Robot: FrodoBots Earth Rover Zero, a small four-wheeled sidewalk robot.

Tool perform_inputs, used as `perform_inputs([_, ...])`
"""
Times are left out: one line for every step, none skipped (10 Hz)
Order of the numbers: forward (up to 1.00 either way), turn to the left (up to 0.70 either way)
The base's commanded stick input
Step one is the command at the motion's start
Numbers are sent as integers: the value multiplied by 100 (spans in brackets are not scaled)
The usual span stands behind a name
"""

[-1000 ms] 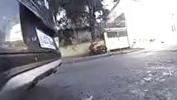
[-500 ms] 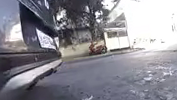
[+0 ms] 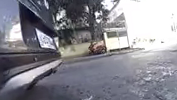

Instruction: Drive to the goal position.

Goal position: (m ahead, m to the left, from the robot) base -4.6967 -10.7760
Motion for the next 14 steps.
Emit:
perform_inputs([0,-70])
perform_inputs([0,-70])
perform_inputs([0,-70])
perform_inputs([0,-70])
perform_inputs([0,-70])
perform_inputs([0,-70])
perform_inputs([0,-70])
perform_inputs([0,-70])
perform_inputs([0,-70])
perform_inputs([0,-70])
perform_inputs([0,-70])
perform_inputs([0,-70])
perform_inputs([0,-70])
perform_inputs([0,-69])
